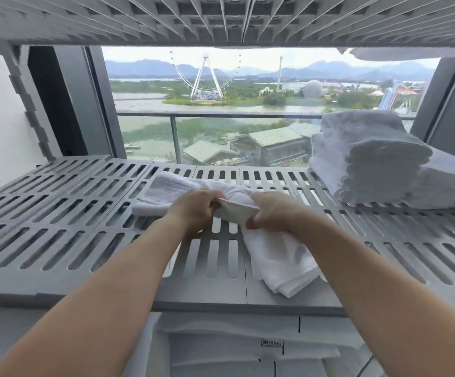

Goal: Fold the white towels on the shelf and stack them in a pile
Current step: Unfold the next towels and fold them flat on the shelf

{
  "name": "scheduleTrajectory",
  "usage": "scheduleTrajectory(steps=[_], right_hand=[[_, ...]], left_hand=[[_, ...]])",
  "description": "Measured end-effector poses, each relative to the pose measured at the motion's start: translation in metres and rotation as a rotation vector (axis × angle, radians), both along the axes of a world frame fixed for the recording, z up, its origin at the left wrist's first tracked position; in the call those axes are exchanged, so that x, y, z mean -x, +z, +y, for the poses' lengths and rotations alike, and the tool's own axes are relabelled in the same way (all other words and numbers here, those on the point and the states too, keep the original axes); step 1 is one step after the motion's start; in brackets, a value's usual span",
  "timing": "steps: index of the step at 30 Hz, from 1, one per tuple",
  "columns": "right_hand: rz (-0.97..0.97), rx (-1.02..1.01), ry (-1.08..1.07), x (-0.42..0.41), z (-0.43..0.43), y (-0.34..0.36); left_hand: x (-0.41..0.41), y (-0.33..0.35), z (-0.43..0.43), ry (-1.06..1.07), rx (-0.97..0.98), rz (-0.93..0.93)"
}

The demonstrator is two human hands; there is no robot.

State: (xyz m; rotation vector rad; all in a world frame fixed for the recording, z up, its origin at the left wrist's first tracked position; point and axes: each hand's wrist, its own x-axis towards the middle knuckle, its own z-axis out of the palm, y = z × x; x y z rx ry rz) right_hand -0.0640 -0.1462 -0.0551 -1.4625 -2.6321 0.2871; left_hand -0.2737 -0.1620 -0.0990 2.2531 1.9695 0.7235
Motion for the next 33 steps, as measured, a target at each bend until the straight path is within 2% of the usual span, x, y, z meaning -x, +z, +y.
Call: scheduleTrajectory(steps=[3,6,13,15,19,23,25,26,31,33], right_hand=[[0.020,-0.008,0.039,-0.010,0.009,-0.001],[0.149,0.063,0.009,-0.016,0.018,-0.005],[0.237,-0.073,-0.104,-0.009,0.032,-0.001],[0.333,-0.049,-0.159,-0.007,0.034,-0.001],[0.539,0.074,-0.192,0.001,0.031,-0.009],[0.634,0.237,-0.101,0.005,0.018,-0.013],[0.564,0.322,0.022,0.003,0.014,-0.011],[0.467,0.311,0.039,0.001,0.015,-0.008],[-0.105,-0.095,-0.104,-0.010,0.031,0.022],[-0.188,-0.177,-0.151,-0.011,0.036,0.030]], left_hand=[[0.005,0.003,0.001,-0.010,0.077,-0.057],[0.007,0.005,-0.003,0.002,0.109,-0.121],[-0.008,0.011,-0.002,0.070,0.058,-0.137],[-0.012,0.010,-0.003,0.066,0.060,-0.107],[-0.006,0.010,-0.003,0.161,-0.074,0.061],[0.009,0.013,-0.004,0.208,-0.003,0.115],[0.021,0.020,-0.003,0.203,0.050,0.164],[0.028,0.027,-0.002,0.194,0.071,0.175],[0.054,0.077,0.007,0.184,0.040,0.319],[0.060,0.089,0.015,0.220,-0.017,0.366]])
